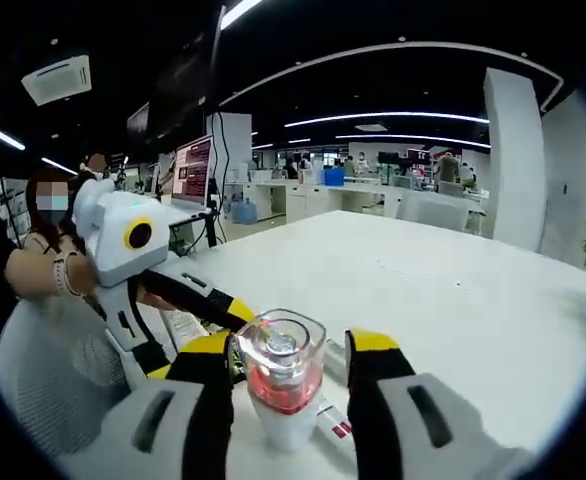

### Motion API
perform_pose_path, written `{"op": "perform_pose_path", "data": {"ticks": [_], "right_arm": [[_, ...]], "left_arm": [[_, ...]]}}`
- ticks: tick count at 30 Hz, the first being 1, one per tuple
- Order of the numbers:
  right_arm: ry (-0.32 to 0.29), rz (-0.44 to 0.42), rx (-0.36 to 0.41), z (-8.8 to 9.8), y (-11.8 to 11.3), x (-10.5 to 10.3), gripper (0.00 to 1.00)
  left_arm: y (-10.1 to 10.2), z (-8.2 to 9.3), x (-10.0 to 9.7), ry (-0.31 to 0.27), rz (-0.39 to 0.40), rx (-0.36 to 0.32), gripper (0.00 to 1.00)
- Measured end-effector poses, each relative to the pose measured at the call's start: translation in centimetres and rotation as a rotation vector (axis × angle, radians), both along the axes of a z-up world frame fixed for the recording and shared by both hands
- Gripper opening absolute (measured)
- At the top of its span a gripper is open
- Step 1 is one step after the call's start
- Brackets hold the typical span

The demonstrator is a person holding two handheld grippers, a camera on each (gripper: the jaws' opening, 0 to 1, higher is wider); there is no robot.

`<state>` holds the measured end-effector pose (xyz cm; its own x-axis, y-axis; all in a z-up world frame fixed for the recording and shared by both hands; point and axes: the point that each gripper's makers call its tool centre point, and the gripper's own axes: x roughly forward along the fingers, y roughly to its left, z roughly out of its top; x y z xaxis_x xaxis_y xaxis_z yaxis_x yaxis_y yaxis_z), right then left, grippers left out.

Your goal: Arrange the skincare products in the storage area until every visible bottle or jar stands upright without overlapping.

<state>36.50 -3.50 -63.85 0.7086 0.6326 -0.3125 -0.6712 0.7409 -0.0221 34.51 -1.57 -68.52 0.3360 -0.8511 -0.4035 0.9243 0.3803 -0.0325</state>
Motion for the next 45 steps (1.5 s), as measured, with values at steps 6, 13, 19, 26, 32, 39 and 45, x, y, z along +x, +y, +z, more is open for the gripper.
{"op": "perform_pose_path", "data": {"ticks": [6, 13, 19, 26, 32, 39, 45], "right_arm": [[0.046, -0.03, -0.015, -1.4, -0.5, -1.0, 0.55], [0.061, -0.102, -0.028, -1.8, -1.6, -1.8, 0.63], [0.09, -0.095, 0.034, -1.6, -0.8, -3.5, 0.66], [0.102, -0.143, -0.001, -2.2, -0.7, -4.3, 0.89], [0.11, -0.185, 0.056, -1.8, -0.9, -4.6, 0.94], [0.131, -0.206, 0.05, -2.3, -1.0, -4.9, 0.99], [0.117, -0.228, 0.064, -2.1, -1.4, -4.7, 0.99]], "left_arm": [[0.0, -0.3, 0.0, 0.0, 0.002, 0.016, 0.58], [0.3, -0.7, 0.1, 0.005, 0.013, 0.032, 0.6], [0.5, -1.2, 0.0, 0.016, 0.016, 0.046, 0.61], [0.9, -1.5, -0.1, 0.023, 0.024, 0.056, 0.61], [1.3, -1.9, -0.1, 0.025, 0.034, 0.07, 0.62], [1.9, -2.5, -0.1, 0.013, 0.037, 0.117, 0.62], [2.5, -2.7, 0.2, 0.008, 0.05, 0.143, 0.62]]}}
